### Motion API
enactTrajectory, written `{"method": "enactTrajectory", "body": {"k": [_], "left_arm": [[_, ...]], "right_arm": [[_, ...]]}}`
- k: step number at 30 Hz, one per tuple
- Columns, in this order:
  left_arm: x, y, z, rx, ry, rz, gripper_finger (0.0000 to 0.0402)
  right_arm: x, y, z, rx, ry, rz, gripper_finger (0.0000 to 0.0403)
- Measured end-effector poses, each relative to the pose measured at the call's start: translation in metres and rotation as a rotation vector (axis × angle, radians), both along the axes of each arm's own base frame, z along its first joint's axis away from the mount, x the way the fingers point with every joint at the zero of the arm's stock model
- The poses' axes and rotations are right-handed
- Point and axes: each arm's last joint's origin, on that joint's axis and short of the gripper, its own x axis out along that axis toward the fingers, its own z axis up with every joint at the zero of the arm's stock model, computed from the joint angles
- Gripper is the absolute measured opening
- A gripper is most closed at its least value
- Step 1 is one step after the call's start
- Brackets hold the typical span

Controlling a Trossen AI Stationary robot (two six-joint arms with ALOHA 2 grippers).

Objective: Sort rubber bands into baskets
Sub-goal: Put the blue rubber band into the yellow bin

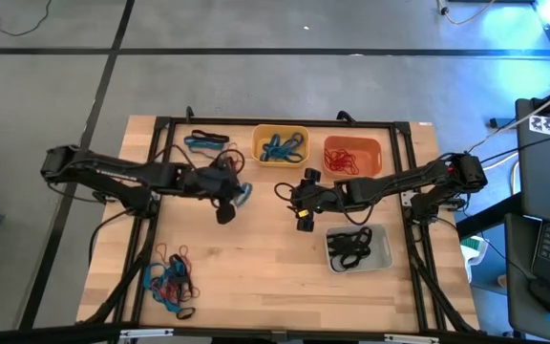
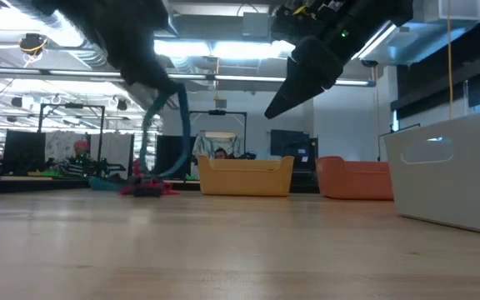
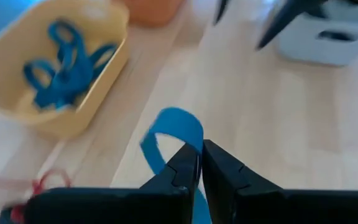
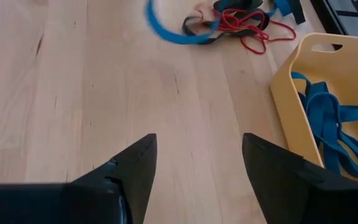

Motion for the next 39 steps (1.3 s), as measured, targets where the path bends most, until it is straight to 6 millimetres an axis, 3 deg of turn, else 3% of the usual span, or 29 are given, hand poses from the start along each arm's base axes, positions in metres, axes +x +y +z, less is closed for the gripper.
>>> {"method": "enactTrajectory", "body": {"k": [7, 19, 22, 31, 39], "left_arm": [[0.009, -0.012, 0.007, 0.089, -0.1, -0.12, 0.0021], [0.013, -0.012, 0.014, 0.124, -0.175, -0.139, 0.0021], [0.015, -0.013, 0.013, 0.122, -0.179, -0.142, 0.0021], [0.031, -0.015, 0.005, 0.151, -0.21, -0.178, 0.0021], [0.039, -0.017, 0.001, 0.145, -0.242, -0.21, 0.0021]], "right_arm": [[0.0, 0.0, 0.0, 0.001, -0.002, 0.001, 0.0237], [0.015, 0.005, 0.0, 0.08, -0.119, 0.105, 0.0238], [0.02, 0.006, 0.001, 0.087, -0.171, 0.118, 0.0255], [0.033, 0.007, 0.003, 0.055, -0.307, 0.127, 0.0353], [0.043, 0.007, -0.002, 0.003, -0.37, 0.129, 0.0363]]}}
